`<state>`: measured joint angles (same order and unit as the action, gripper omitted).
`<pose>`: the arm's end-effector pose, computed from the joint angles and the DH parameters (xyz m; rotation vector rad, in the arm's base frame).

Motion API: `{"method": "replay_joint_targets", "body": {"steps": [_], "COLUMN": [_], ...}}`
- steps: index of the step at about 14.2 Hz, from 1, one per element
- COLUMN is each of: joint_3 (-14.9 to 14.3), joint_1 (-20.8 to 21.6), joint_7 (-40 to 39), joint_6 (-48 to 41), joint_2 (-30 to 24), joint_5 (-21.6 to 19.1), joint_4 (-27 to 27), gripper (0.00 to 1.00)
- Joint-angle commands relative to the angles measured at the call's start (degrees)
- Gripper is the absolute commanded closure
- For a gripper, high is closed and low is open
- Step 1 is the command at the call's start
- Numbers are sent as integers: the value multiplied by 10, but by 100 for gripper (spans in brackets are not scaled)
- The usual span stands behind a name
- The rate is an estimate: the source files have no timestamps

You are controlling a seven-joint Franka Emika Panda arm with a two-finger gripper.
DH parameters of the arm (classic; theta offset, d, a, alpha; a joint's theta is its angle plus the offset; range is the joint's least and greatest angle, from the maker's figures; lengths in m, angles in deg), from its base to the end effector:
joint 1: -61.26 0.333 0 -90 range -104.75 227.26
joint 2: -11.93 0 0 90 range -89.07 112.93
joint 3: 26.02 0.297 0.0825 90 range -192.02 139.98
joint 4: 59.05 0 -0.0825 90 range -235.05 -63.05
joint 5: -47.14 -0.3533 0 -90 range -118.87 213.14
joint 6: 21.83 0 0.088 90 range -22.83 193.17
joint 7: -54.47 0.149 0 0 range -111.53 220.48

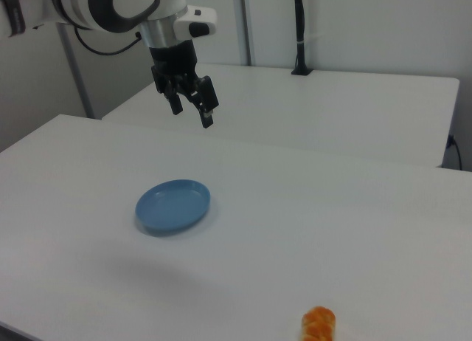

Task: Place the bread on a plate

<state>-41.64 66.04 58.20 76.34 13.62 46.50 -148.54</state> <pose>0.5422 -0.1003 0.5661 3.1059 -0.3975 0.1929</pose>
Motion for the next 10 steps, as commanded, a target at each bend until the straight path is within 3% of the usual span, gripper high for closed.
{"method": "replay_joint_targets", "body": {"steps": [1,10], "joint_3": [-5,-5], "joint_1": [7,8], "joint_7": [1,-5], "joint_6": [3,1], "joint_2": [-13,-13], "joint_5": [3,3], "joint_4": [-15,-13], "gripper": [0,0]}}
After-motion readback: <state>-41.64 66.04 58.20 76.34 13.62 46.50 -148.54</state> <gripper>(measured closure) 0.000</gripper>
